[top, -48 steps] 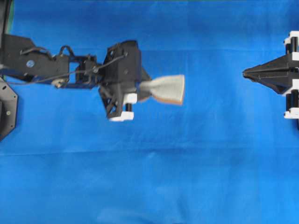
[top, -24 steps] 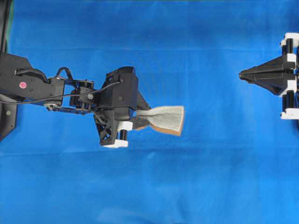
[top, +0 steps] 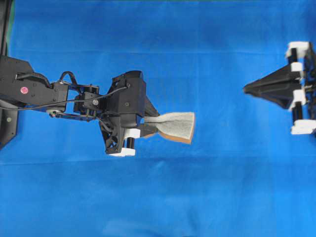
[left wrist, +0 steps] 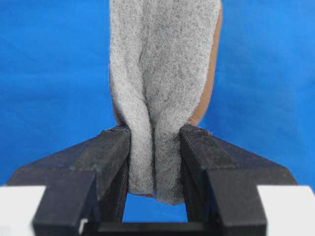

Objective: Hand over the sponge with the left arm and wipe it with the right arm.
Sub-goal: 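Lift the sponge and carry it toward the right gripper, then move the right gripper in and grasp the sponge's free end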

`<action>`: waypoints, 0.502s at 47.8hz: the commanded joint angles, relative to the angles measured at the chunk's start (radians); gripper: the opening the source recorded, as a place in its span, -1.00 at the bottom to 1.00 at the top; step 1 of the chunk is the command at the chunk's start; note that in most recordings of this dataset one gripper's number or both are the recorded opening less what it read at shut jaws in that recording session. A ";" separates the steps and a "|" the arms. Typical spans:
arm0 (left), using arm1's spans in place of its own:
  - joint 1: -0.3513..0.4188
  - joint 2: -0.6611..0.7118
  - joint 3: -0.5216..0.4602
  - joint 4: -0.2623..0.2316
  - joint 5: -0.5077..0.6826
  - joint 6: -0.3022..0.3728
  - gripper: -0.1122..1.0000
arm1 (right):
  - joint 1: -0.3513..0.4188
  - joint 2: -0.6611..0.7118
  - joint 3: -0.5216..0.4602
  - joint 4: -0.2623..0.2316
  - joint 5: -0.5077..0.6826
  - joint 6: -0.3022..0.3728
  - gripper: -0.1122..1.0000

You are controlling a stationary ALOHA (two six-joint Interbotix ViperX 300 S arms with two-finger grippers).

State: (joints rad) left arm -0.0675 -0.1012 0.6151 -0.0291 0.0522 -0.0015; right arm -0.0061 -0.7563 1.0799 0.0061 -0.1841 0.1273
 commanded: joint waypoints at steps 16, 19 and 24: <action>0.003 -0.017 -0.006 -0.002 -0.008 0.000 -0.36 | 0.060 0.278 -0.204 0.009 0.051 0.043 0.50; 0.003 -0.017 -0.006 -0.002 -0.008 0.000 -0.36 | 0.061 0.318 -0.225 0.014 0.051 0.051 0.50; 0.003 -0.017 -0.006 -0.002 -0.008 0.000 -0.36 | 0.064 0.377 -0.264 0.017 0.055 0.058 0.51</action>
State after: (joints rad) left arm -0.0660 -0.1012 0.6167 -0.0291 0.0522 -0.0031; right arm 0.0537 -0.4034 0.8621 0.0169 -0.1258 0.1841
